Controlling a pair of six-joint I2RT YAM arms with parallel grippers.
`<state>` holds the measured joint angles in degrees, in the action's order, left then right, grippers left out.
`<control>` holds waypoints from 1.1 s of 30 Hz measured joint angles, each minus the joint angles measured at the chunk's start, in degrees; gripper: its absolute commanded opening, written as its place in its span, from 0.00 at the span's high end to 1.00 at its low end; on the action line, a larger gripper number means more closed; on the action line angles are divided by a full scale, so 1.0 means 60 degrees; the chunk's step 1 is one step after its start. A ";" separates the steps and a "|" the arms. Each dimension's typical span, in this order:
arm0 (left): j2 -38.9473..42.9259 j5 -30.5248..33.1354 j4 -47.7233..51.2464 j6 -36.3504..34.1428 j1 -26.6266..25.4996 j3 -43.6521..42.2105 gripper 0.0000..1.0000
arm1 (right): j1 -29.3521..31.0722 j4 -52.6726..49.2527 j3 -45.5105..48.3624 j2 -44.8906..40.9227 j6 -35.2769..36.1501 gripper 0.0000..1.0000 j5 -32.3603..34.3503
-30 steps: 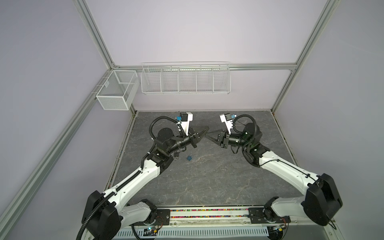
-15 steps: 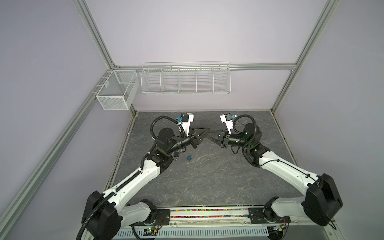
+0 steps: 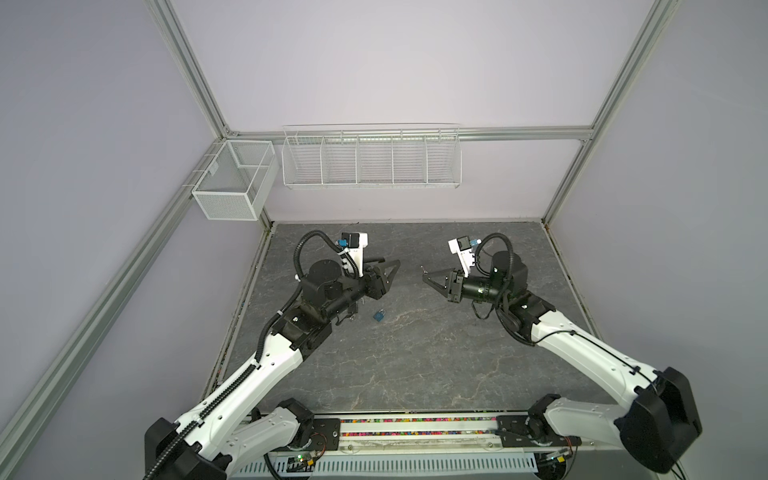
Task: Unlock with the key
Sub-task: 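Swing the left gripper down toward the teal padlock while the right holds the key, then lower the open left gripper over the small teal padlock on the table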
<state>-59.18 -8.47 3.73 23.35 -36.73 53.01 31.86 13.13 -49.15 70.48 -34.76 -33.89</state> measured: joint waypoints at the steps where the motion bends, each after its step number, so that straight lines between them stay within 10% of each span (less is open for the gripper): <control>1: -0.0051 0.0266 0.0466 -0.0018 0.0011 0.0076 0.45 | 0.0000 -0.0182 0.0135 -0.0007 0.0018 0.94 0.0127; 33: -0.6244 0.1523 0.5034 -0.0270 0.0142 0.1483 0.28 | 0.0860 -0.0379 0.2663 0.0204 -0.1271 0.94 0.2368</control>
<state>-96.64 0.67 33.93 21.74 -35.88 61.91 37.01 10.85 -33.17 71.70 -42.39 -19.68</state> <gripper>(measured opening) 0.718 0.069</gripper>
